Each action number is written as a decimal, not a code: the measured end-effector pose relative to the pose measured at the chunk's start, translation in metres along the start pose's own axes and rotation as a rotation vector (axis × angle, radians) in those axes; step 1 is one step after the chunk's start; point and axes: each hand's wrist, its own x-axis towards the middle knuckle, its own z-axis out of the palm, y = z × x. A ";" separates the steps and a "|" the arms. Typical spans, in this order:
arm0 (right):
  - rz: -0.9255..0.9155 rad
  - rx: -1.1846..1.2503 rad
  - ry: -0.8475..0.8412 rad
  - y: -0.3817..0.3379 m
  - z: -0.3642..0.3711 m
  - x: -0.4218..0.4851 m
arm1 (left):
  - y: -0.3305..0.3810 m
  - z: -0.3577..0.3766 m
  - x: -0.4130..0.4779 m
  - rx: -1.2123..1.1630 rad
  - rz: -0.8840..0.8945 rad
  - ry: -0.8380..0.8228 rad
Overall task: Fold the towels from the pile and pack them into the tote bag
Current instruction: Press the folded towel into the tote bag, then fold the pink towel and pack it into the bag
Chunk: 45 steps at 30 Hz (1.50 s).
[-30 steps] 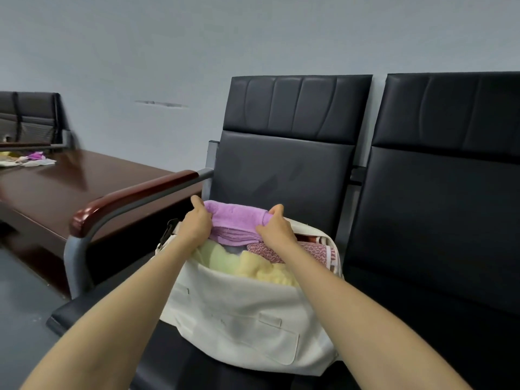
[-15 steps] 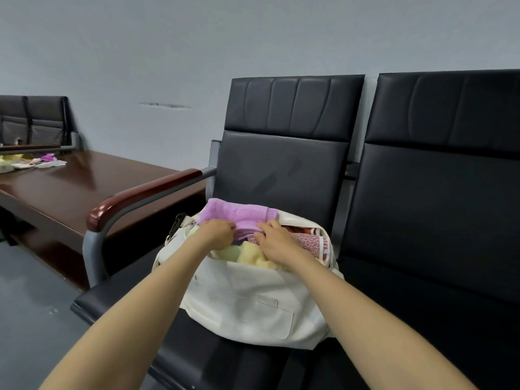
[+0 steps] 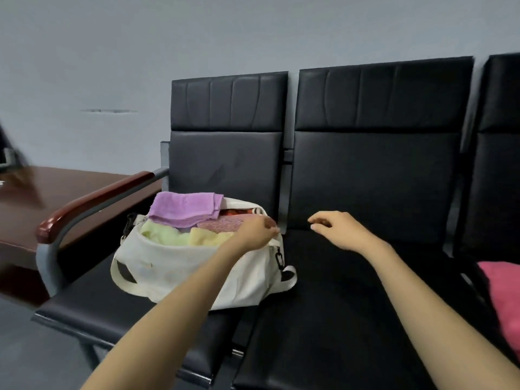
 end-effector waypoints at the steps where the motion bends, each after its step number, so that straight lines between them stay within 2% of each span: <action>1: 0.048 0.007 0.048 0.019 -0.014 -0.015 | 0.020 0.013 0.003 -0.028 0.020 -0.013; 8: 0.348 0.010 0.338 0.151 -0.084 -0.131 | 0.148 0.104 0.012 -0.264 0.169 -0.162; 13: 0.475 -0.021 0.429 0.221 -0.106 -0.193 | 0.224 0.178 0.007 -0.323 0.253 -0.300; 21: 0.727 0.031 0.496 0.315 -0.108 -0.238 | 0.297 0.283 0.005 -0.310 0.240 -0.496; 24: 0.887 -0.008 0.449 0.345 -0.098 -0.248 | 0.312 0.317 0.004 -0.257 0.222 -0.561; 29: 1.029 -0.094 0.271 0.367 -0.073 -0.256 | 0.324 0.360 -0.004 -0.189 0.182 -0.592; 32: 1.100 -0.224 0.329 0.371 -0.070 -0.258 | 0.323 0.375 -0.003 -0.153 0.169 -0.598; 34: 1.015 -0.204 0.336 0.367 -0.077 -0.258 | 0.321 0.379 -0.002 -0.180 0.187 -0.570; 37: 0.782 0.140 0.362 0.349 -0.099 -0.260 | 0.318 0.380 0.001 -0.094 0.268 -0.492; 39: 0.749 0.258 0.474 0.342 -0.112 -0.262 | 0.315 0.381 0.001 -0.029 0.311 -0.499; 40: 0.780 0.248 0.467 0.342 -0.116 -0.264 | 0.313 0.381 0.001 -0.017 0.330 -0.512; 42: 0.909 0.126 0.305 0.349 -0.114 -0.267 | 0.309 0.381 0.003 -0.113 0.368 -0.488; 43: 1.005 0.081 0.236 0.353 -0.109 -0.270 | 0.306 0.378 0.004 -0.252 0.342 -0.455; 45: 1.150 0.017 0.220 0.357 -0.100 -0.274 | 0.305 0.369 0.006 -0.584 0.178 -0.448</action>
